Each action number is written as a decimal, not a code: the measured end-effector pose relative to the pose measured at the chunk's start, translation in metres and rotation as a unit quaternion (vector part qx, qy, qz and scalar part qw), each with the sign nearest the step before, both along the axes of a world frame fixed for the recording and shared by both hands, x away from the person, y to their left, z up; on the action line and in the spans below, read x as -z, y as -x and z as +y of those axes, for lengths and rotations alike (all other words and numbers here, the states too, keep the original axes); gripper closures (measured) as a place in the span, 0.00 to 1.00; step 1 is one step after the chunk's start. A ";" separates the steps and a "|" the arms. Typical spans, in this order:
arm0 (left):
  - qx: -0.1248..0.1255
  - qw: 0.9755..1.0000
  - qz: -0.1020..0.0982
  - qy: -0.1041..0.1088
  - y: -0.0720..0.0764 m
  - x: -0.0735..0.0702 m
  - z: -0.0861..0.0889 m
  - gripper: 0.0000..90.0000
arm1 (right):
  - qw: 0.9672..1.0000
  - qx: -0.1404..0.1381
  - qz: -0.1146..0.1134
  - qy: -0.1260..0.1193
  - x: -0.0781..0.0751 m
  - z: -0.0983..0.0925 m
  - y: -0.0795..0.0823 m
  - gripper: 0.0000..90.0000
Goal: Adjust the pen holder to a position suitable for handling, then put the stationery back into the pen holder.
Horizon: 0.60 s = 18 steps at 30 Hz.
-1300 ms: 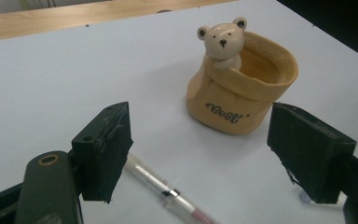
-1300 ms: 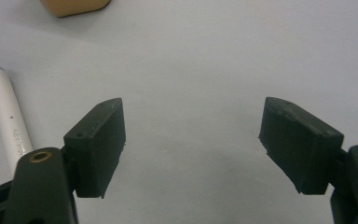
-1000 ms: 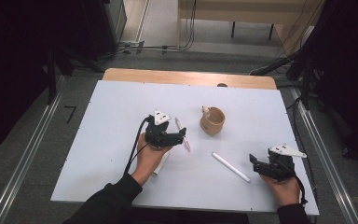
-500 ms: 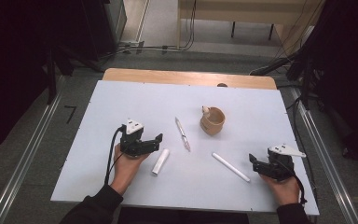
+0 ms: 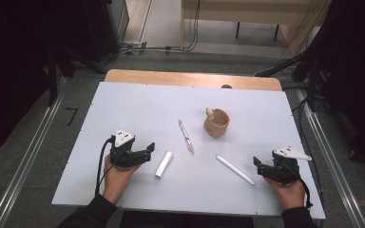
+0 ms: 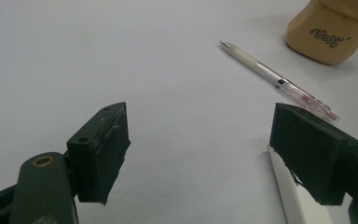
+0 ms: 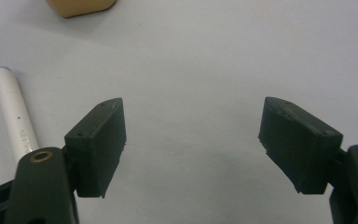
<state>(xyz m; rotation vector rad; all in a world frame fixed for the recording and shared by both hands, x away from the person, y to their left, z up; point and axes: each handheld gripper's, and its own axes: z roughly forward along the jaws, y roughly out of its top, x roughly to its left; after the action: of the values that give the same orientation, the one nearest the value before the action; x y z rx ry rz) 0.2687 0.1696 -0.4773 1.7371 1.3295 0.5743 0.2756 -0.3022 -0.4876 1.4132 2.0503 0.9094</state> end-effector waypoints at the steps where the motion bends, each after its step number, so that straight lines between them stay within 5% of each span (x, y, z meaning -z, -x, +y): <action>1: -0.001 1.000 0.001 0.001 0.001 0.000 0.000 0.21 | 1.000 -0.001 -0.001 0.000 0.000 0.000 0.000 0.24; 18: -0.005 1.000 0.005 0.012 -0.002 0.003 0.005 0.18 | 0.999 -0.034 -0.007 -0.026 -0.002 0.006 0.003 0.26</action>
<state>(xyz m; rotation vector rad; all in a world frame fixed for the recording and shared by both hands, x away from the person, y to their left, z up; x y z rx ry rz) 0.2708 0.1749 -0.4803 1.7162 1.3471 0.5545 0.2726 -0.2964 -0.4857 1.3677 2.0888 1.0036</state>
